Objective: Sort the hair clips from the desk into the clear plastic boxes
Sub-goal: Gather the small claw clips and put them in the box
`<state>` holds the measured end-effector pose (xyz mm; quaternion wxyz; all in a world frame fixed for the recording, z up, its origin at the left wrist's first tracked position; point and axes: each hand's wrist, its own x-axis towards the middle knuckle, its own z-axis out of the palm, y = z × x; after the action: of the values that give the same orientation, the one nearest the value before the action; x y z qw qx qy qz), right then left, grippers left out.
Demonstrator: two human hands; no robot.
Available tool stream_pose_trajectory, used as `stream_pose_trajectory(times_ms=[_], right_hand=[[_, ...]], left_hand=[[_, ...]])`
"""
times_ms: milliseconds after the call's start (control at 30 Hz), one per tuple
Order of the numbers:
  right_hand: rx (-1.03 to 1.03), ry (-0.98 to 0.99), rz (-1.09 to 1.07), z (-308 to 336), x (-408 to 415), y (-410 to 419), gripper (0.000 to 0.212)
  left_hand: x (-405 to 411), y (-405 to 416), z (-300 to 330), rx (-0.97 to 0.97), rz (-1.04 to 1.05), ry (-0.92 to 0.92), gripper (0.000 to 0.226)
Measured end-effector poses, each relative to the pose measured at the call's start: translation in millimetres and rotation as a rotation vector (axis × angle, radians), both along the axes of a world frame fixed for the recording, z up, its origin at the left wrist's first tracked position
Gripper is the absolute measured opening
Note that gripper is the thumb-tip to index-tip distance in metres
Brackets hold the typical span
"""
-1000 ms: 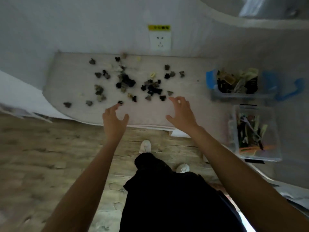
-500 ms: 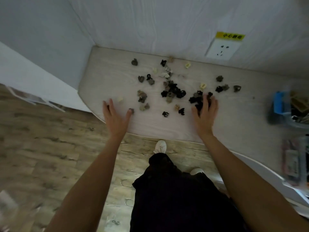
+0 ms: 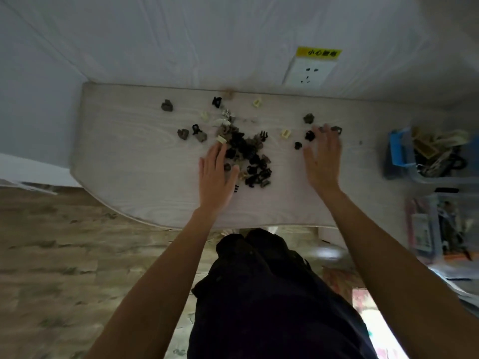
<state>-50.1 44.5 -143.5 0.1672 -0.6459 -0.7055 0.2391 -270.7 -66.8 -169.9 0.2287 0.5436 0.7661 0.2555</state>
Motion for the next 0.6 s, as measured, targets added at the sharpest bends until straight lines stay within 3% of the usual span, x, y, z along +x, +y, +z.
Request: stream_pose_trajectory(times_ms=[67, 167, 400, 500, 600], right_hand=[[-0.089, -0.060, -0.100, -1, 16, 23, 0.053], [-0.169, -0.129, -0.079, -3, 10, 48, 0.056], [-0.229, 0.082, 0.363, -2, -74, 29, 0.047], [-0.287, 0.181, 0.450, 6, -81, 8, 0.049], [-0.225, 0.131, 0.467, 12, -58, -5, 0.059]], left_hand=[[-4, -1, 3, 0.047, -0.008, -0.015, 0.057], [-18, -2, 8, 0.138, 0.097, 0.025, 0.046], [-67, 16, 17, 0.111, 0.245, 0.096, 0.050], [-67, 20, 18, 0.054, 0.208, 0.076, 0.058], [-50, 5, 23, -0.019, 0.159, 0.066, 0.073]])
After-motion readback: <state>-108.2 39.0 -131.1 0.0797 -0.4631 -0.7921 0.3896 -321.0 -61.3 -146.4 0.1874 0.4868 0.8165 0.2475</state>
